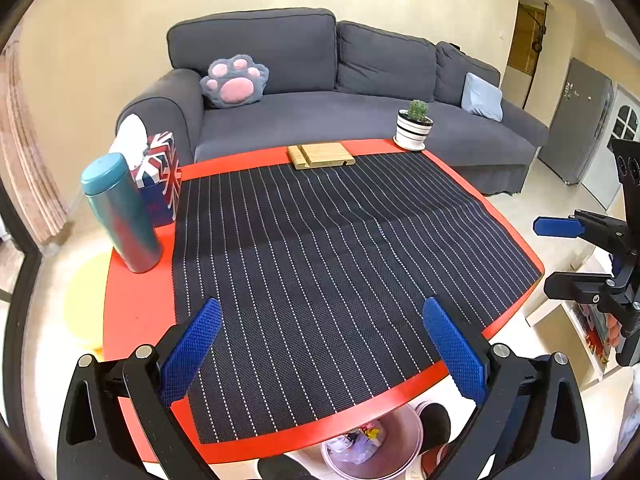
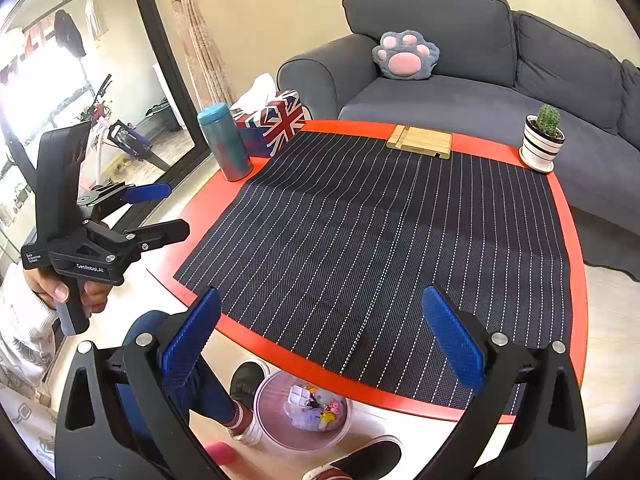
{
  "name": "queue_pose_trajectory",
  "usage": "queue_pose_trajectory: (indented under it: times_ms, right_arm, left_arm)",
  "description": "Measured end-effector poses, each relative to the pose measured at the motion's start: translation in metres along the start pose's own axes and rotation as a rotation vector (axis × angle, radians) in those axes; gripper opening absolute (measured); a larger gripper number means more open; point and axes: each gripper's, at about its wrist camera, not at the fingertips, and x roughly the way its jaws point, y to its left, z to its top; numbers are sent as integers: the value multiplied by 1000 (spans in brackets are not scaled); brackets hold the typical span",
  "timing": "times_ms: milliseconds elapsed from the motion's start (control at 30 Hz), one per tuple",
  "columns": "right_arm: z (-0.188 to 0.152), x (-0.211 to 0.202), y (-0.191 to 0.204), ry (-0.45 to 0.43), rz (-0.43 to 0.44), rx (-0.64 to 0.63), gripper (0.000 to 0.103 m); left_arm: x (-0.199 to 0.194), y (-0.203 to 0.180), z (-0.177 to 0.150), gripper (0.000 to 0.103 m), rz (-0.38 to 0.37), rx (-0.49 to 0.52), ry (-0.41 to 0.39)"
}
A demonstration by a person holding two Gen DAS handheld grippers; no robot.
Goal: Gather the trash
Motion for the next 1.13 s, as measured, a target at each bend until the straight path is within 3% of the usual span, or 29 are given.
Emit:
queue_pose_trajectory:
  times_ms: [867,1133]
  right_arm:
    - [-5,0,-3,3,0,8,99]
    - [-6,1,-4,4,-1,11,99]
  left_arm:
    - [1,-2,-2,97,-5,-4,5]
    - [3,-5,0,97,43,25,1]
